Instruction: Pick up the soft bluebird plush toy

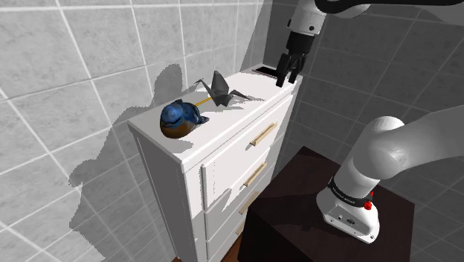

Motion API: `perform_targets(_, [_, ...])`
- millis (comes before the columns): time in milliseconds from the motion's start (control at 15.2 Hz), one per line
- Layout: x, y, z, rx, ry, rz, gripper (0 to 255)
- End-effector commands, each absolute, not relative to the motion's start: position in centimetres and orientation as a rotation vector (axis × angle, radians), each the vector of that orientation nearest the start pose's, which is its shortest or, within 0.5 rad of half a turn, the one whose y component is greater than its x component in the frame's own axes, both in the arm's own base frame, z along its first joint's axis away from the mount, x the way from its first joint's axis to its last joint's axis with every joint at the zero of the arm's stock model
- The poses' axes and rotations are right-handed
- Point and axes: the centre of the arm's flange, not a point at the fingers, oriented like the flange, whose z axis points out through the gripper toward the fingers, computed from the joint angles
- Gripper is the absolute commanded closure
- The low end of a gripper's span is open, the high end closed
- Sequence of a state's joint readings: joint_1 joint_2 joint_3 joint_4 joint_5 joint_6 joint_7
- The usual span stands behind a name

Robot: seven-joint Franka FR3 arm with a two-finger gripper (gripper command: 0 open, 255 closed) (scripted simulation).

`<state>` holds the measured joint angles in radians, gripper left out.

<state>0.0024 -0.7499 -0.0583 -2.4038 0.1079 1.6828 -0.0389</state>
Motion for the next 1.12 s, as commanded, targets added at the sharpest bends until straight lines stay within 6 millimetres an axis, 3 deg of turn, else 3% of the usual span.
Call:
perform_targets(0, [32.6,-1.2,56.7,-2.995,0.019,-0.050,0])
perform_targets(528, [31.7,9.9,58.6,-3.028,0.285,-0.060,0])
perform_targets(1056, [32.9,21.1,60.1,-3.038,0.557,-0.069,0])
